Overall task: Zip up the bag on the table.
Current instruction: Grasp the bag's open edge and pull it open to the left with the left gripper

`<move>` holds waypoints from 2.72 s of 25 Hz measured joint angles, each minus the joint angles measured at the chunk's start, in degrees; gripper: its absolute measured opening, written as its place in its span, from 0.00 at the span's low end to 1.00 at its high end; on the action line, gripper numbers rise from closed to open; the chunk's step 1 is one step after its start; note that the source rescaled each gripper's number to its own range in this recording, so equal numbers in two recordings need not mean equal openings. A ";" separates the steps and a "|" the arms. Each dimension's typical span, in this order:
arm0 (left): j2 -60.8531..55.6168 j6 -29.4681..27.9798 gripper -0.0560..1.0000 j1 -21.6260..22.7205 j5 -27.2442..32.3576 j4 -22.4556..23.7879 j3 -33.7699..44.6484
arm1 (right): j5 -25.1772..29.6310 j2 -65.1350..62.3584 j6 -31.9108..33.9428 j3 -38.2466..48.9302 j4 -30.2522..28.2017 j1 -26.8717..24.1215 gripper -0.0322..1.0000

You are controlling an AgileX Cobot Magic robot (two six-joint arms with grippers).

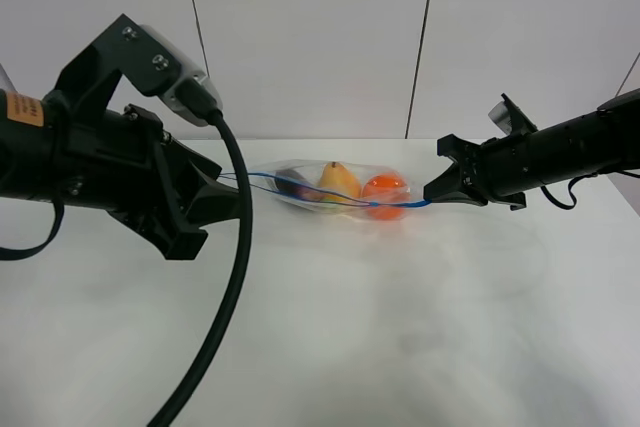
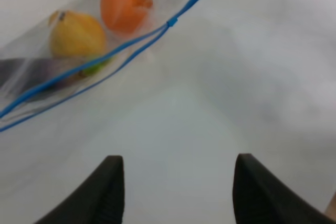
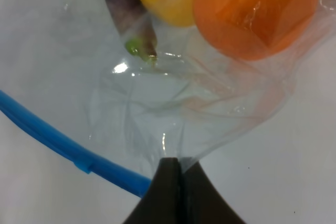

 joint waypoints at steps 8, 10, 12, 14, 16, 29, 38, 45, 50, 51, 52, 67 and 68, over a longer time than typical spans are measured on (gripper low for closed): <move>3.56 0.12 1.00 0.00 -5.95 0.56 0.00 | 0.00 0.00 0.10 0.00 0.00 0.00 0.03; 6.39 0.12 1.00 0.00 -7.44 0.60 0.00 | 0.00 0.00 0.10 0.00 0.00 0.00 0.03; 10.04 0.12 1.00 0.00 -9.59 0.66 0.00 | 0.00 0.00 0.10 0.00 0.00 0.00 0.03; 13.47 0.12 1.00 0.00 -12.85 0.66 0.00 | 0.00 0.00 0.10 0.00 0.00 0.00 0.03; 16.66 0.12 1.00 0.00 -15.30 0.66 0.00 | 0.00 0.00 0.10 0.00 -0.05 0.00 0.03; 30.39 0.23 1.00 -3.25 -23.92 1.10 -1.19 | 0.00 0.00 0.35 0.00 -1.59 0.00 0.03; 34.90 5.15 1.00 -7.59 -24.07 2.80 -7.96 | 0.00 0.00 1.94 0.00 -4.47 0.00 0.03; 37.33 12.92 1.00 -7.59 -24.28 2.81 -10.17 | 1.72 0.00 2.56 0.00 -4.46 0.00 0.03; 40.31 17.92 1.00 -7.59 -24.61 2.87 -10.36 | 2.31 0.00 2.67 0.00 -4.07 0.00 0.03; 40.63 18.33 1.00 -7.59 -24.99 2.87 -10.37 | 2.57 0.00 2.67 0.00 -4.02 0.00 0.03; 40.69 18.58 1.00 -7.59 -25.75 2.87 -10.37 | 2.76 0.00 2.68 0.00 -3.97 0.00 0.03; 40.69 20.71 1.00 -7.59 -30.38 2.87 -10.37 | 9.75 0.00 1.06 0.00 -1.30 0.00 0.03; 40.69 20.71 1.00 -7.59 -30.53 2.87 -10.37 | 10.29 0.00 0.44 0.00 -0.60 0.00 0.03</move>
